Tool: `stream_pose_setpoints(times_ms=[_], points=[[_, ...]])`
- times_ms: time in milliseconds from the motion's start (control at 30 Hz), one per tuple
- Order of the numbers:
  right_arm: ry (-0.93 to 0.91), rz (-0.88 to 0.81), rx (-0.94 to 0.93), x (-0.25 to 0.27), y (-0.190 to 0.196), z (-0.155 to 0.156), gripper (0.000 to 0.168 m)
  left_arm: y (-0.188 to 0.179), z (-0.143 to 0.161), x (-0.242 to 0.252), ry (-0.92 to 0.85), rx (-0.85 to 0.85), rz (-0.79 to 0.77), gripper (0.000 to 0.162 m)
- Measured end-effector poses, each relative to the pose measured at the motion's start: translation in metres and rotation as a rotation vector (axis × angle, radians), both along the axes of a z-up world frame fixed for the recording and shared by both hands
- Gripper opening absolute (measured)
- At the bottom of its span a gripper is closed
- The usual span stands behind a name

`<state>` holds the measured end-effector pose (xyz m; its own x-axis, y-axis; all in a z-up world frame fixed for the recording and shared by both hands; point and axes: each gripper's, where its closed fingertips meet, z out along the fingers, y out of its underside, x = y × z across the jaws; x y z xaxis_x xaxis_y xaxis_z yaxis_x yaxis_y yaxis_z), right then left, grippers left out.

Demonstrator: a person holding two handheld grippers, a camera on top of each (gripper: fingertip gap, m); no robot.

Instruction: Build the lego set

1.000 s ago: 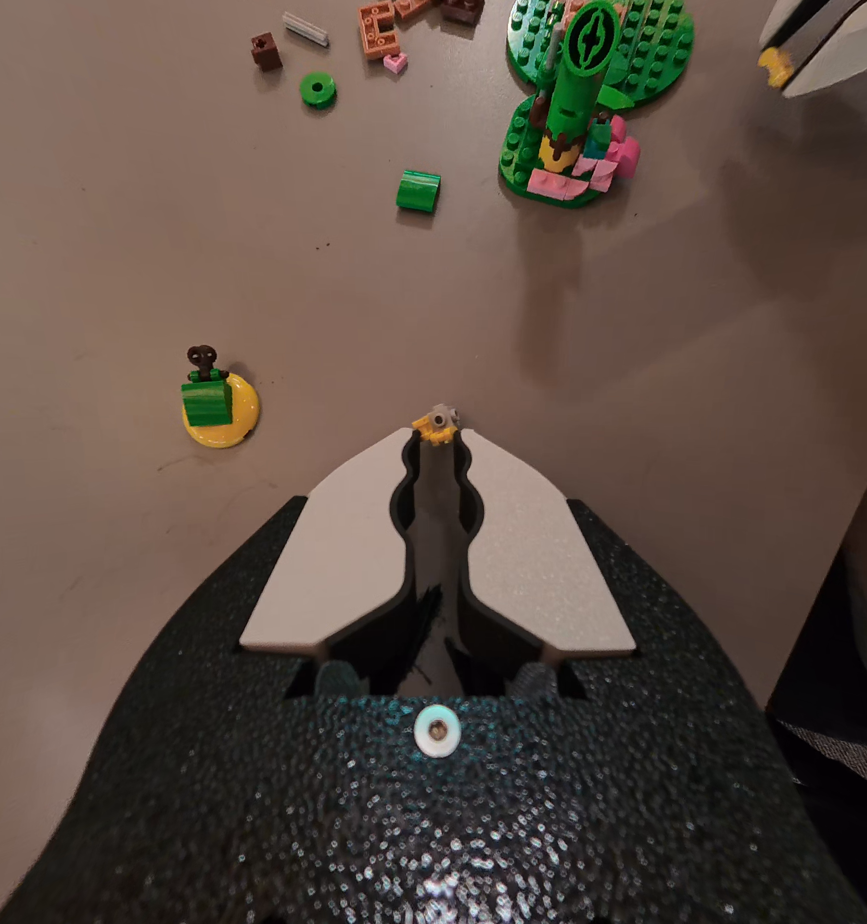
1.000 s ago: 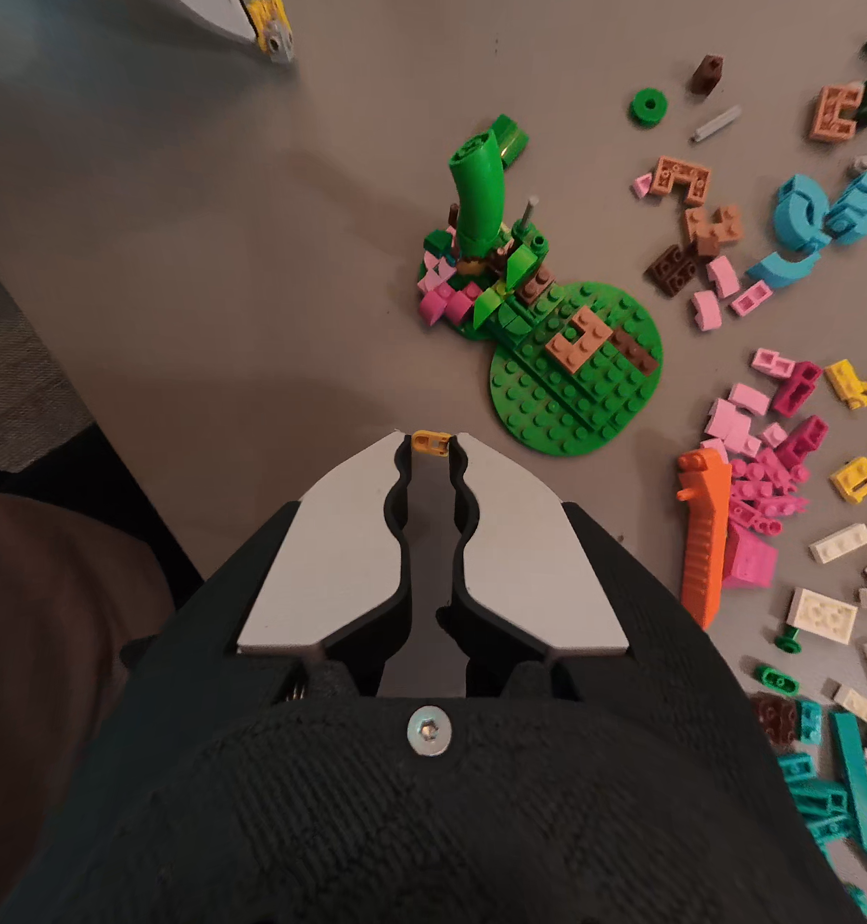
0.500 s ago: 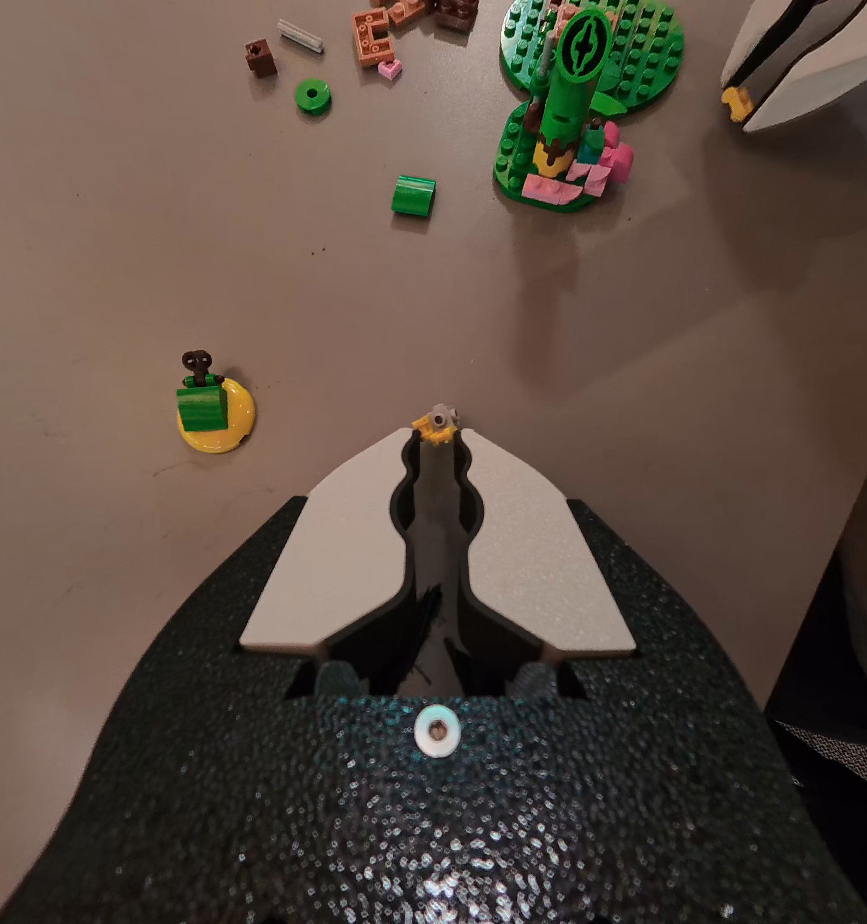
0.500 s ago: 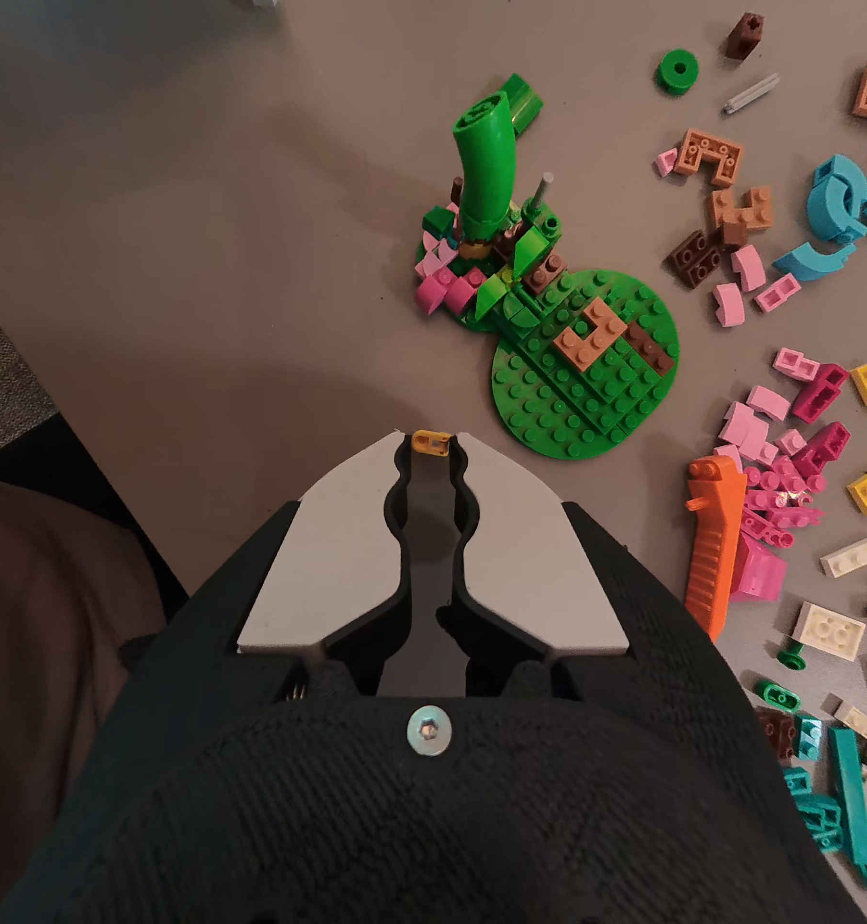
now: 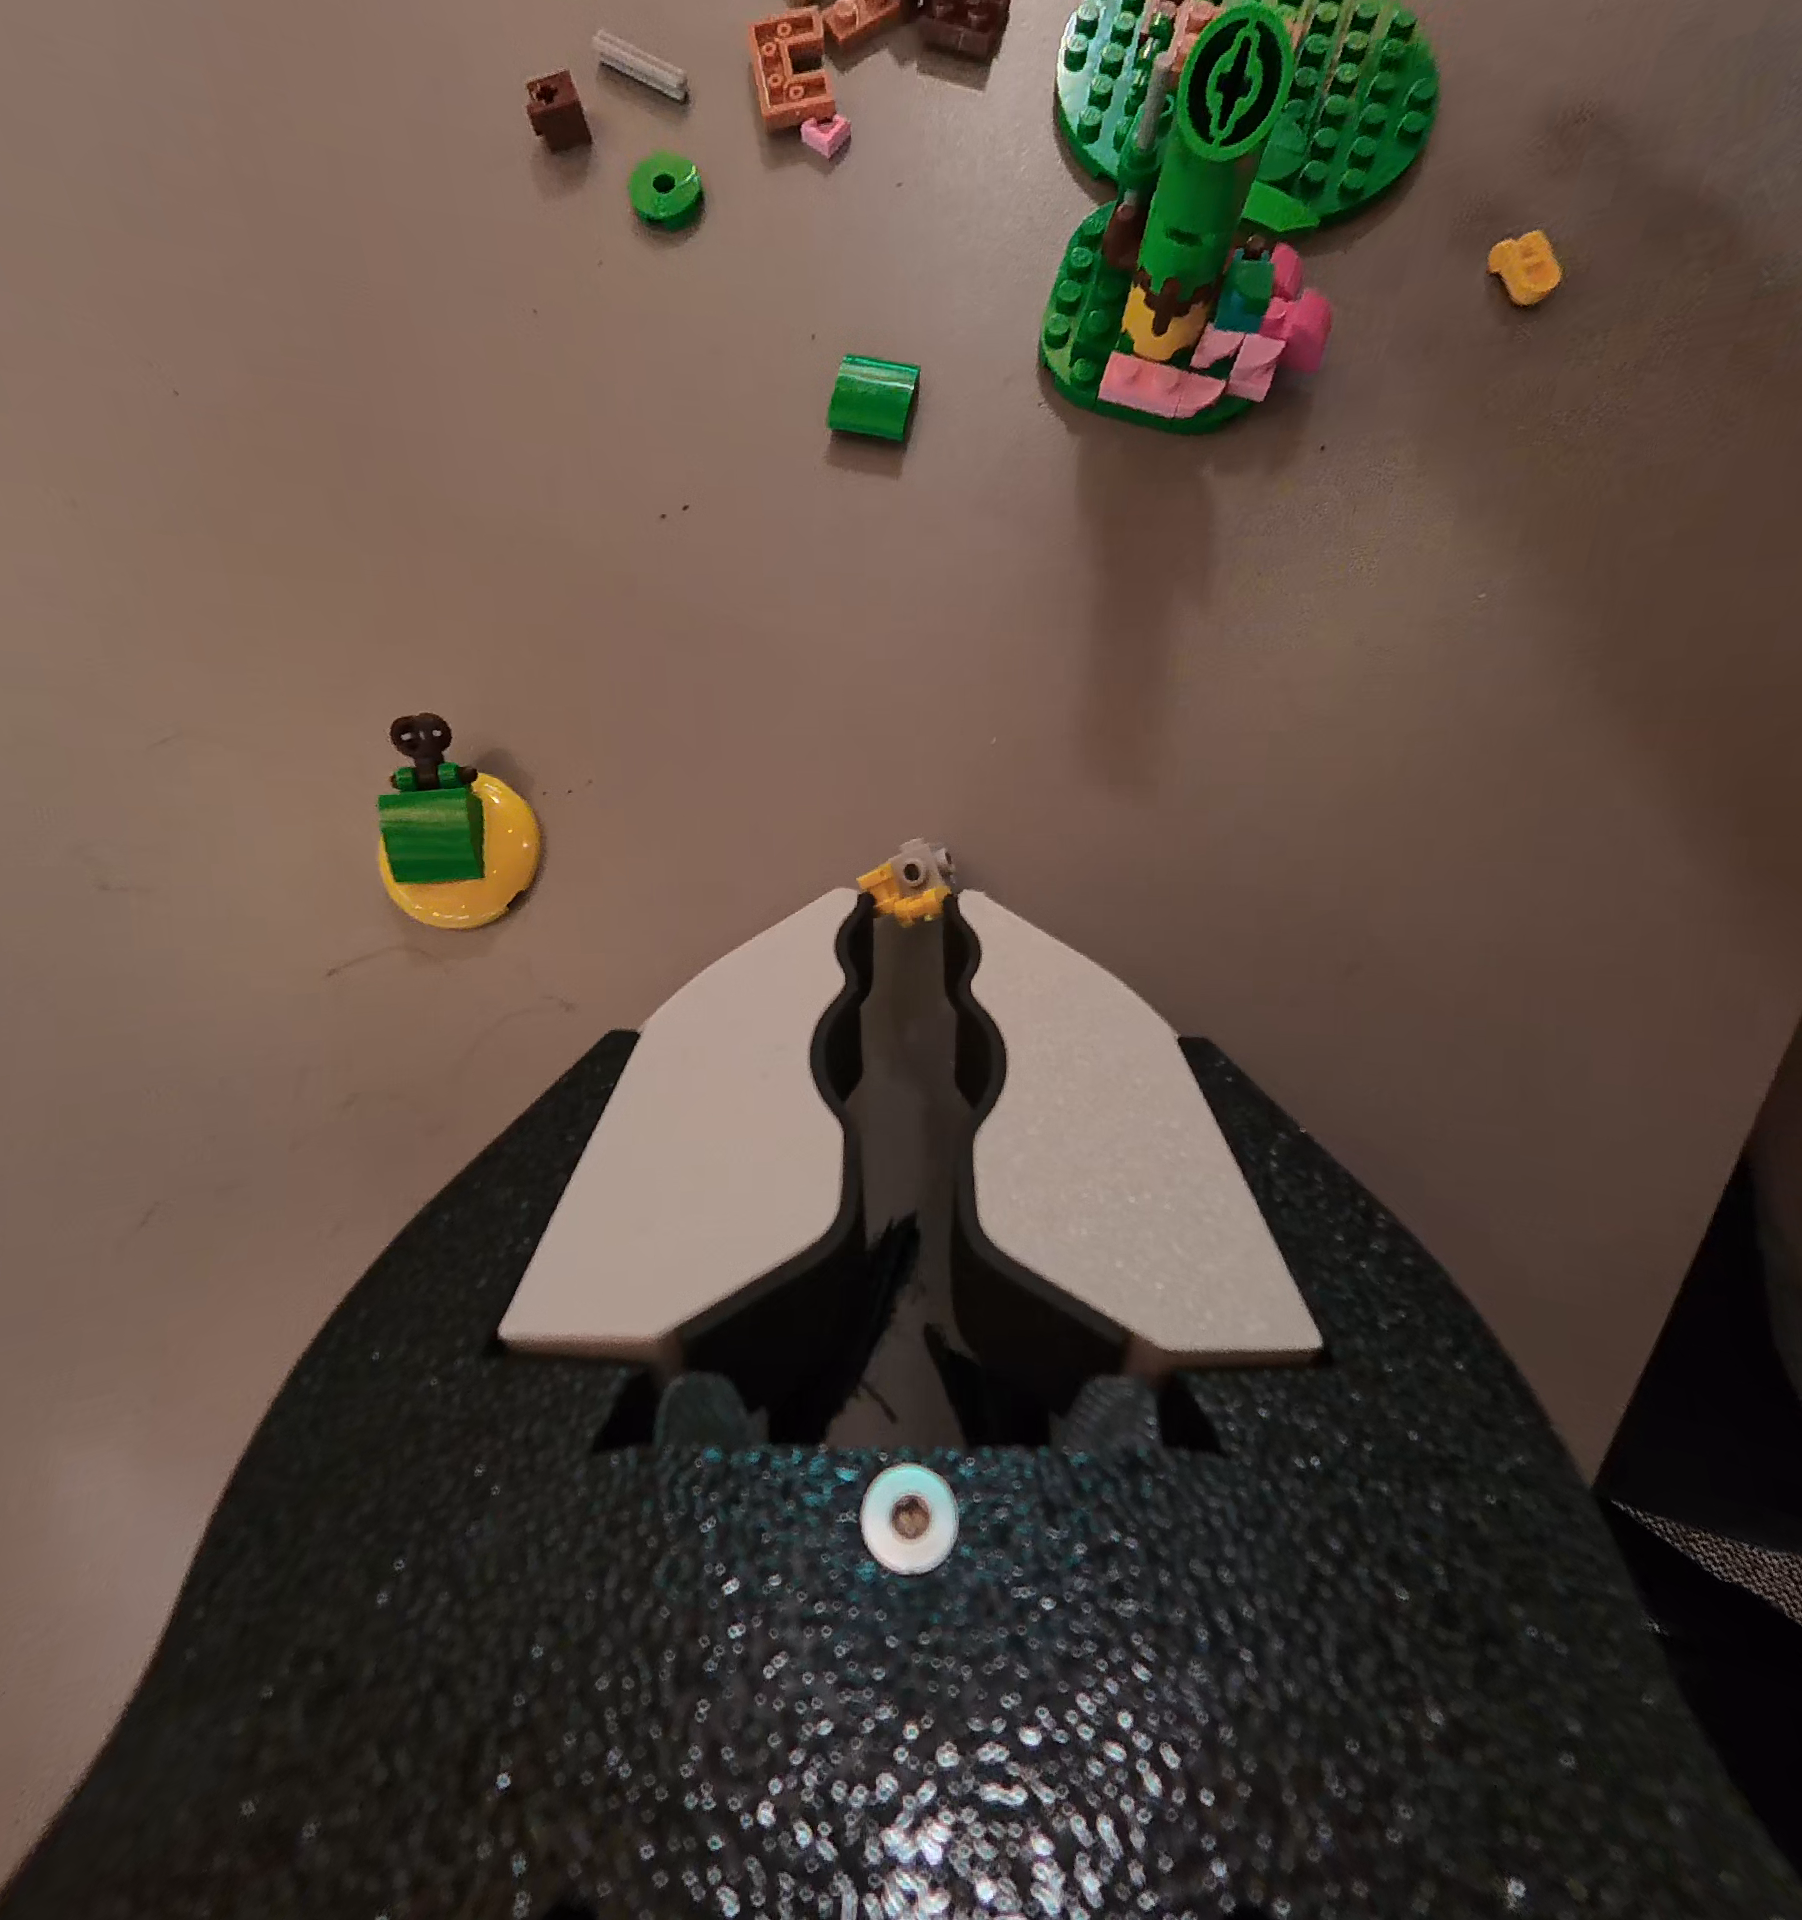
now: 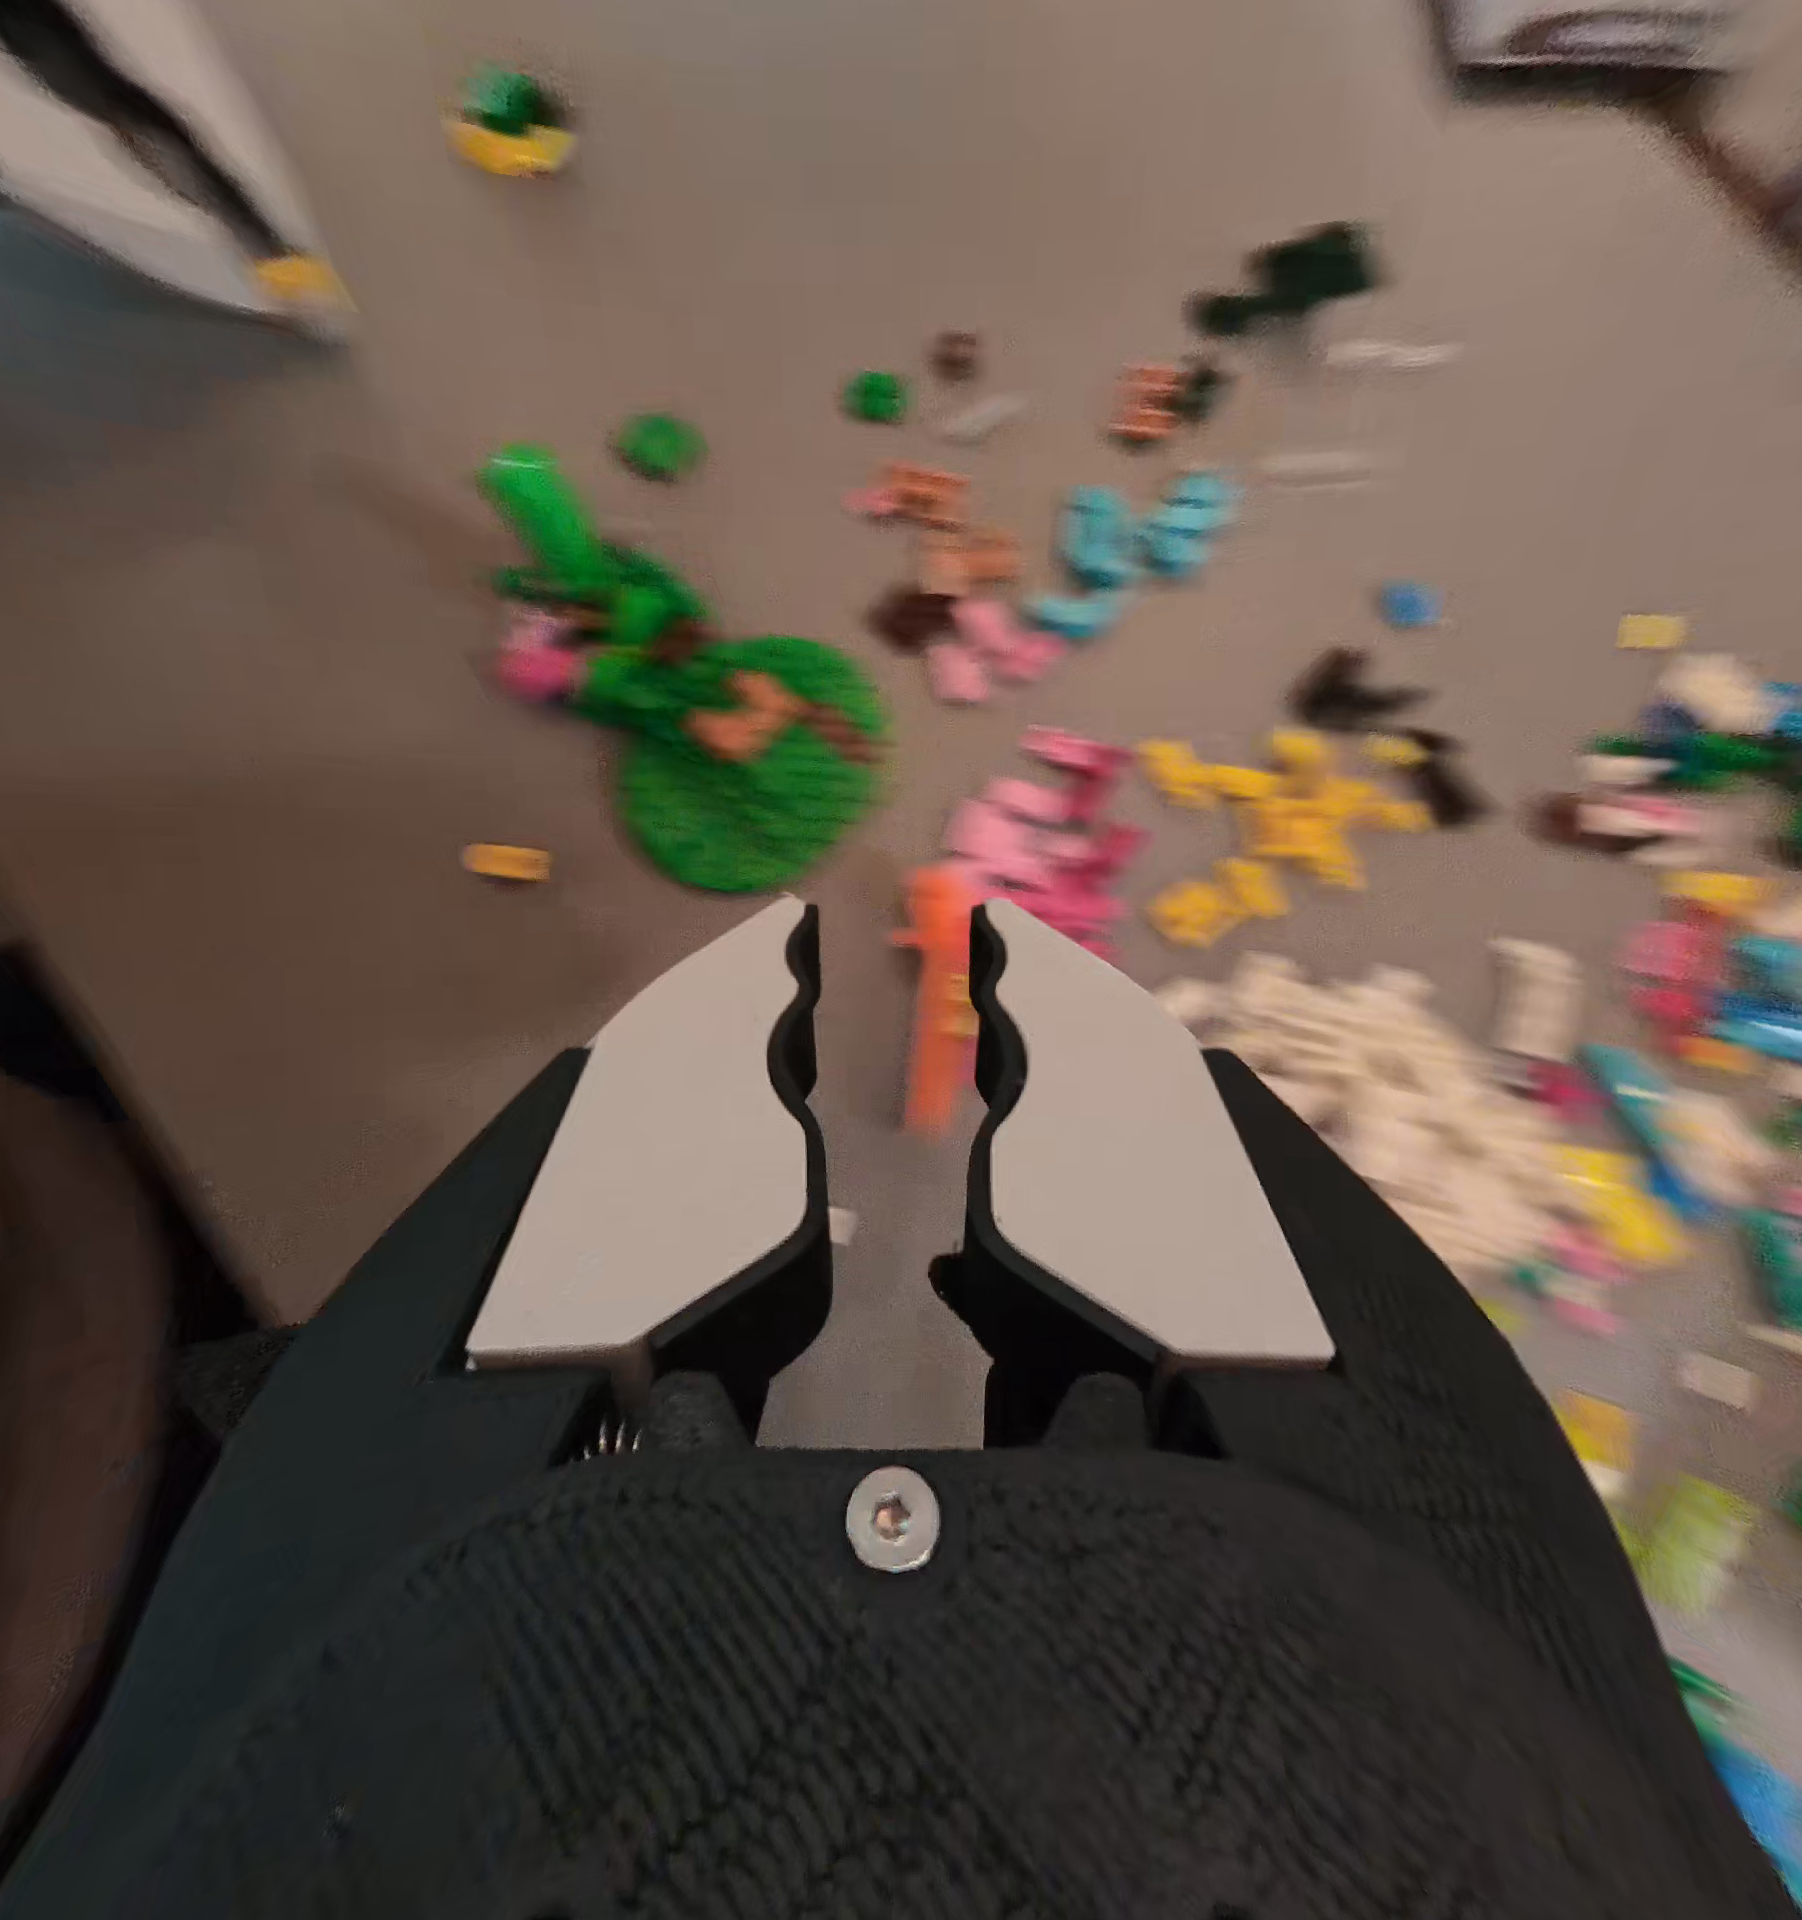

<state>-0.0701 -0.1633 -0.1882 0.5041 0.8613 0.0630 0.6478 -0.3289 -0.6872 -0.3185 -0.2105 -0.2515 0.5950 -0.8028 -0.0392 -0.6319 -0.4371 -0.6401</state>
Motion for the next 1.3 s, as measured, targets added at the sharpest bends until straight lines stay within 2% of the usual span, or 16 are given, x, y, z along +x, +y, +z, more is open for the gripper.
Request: stream_pose_setpoints(times_ms=[67, 167, 333, 433, 567, 733, 1000, 1300], points=[[-0.111, 0.000, 0.070, 0.037, 0.047, 0.010, 0.023, -0.001, -0.001, 0.000, 0.003, -0.005, -0.002, 0.012], [-0.275, 0.091, 0.128, 0.071, 0.106, 0.011, 0.019, 0.000, 0.000, -0.003, 0.026, 0.003, 0.007, 0.012], [-0.611, 0.157, 0.159, 0.113, 0.198, -0.016, 0.010, 0.001, 0.001, -0.004, 0.012, -0.001, 0.021, 0.012], [-0.632, 0.128, 0.038, 0.119, 0.230, -0.036, 0.009, 0.002, -0.001, 0.000, 0.022, -0.001, 0.015, 0.013], [-0.633, 0.166, -0.100, 0.120, 0.247, -0.054, 0.008, 0.004, -0.003, 0.009, 0.017, -0.004, -0.005, 0.012], [-0.686, 0.188, -0.114, 0.126, 0.268, -0.063, 0.001, 0.005, -0.003, 0.011, 0.013, -0.005, -0.006, 0.013], [-0.636, 0.212, -0.215, 0.124, 0.264, -0.074, 0.002, 0.006, -0.003, 0.001, 0.033, 0.000, 0.026, 0.012], [-0.579, 0.163, -0.292, 0.133, 0.260, -0.078, 0.004, 0.006, -0.003, 0.003, 0.035, 0.001, 0.024, 0.012]])
